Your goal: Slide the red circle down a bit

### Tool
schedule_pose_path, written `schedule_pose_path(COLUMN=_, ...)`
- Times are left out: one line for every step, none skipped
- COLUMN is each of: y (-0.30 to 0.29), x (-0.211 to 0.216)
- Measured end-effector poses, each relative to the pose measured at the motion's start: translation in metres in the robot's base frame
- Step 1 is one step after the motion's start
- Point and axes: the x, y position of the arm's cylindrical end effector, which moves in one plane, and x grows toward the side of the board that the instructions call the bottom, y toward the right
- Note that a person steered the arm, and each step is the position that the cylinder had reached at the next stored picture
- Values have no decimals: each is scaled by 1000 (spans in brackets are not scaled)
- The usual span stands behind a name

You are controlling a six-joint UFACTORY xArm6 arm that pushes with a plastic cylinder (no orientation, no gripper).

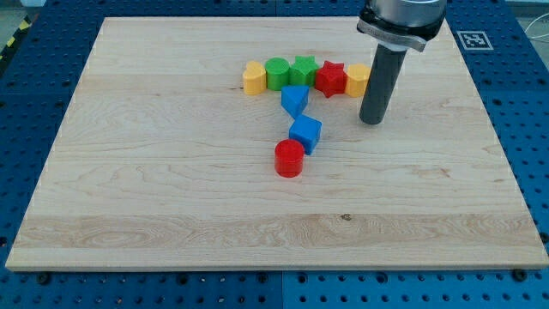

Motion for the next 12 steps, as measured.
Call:
schedule_pose_path(y=0, x=11)
schedule_pose_path(y=-3, x=24)
schedule_pose_path(y=-12, x=28)
schedule_pose_path(y=-19, x=50)
schedule_pose_path(y=-19, x=92)
schedule_pose_path(y=-24, x=119)
schedule_pose_path(y=-39, x=128)
schedule_pose_path(y=-58, x=130)
schedule_pose_path(y=-79, x=131)
schedule_pose_path(y=-100, x=134)
schedule_pose_path(y=-120, x=137)
schedule_pose_path(y=-142, x=137)
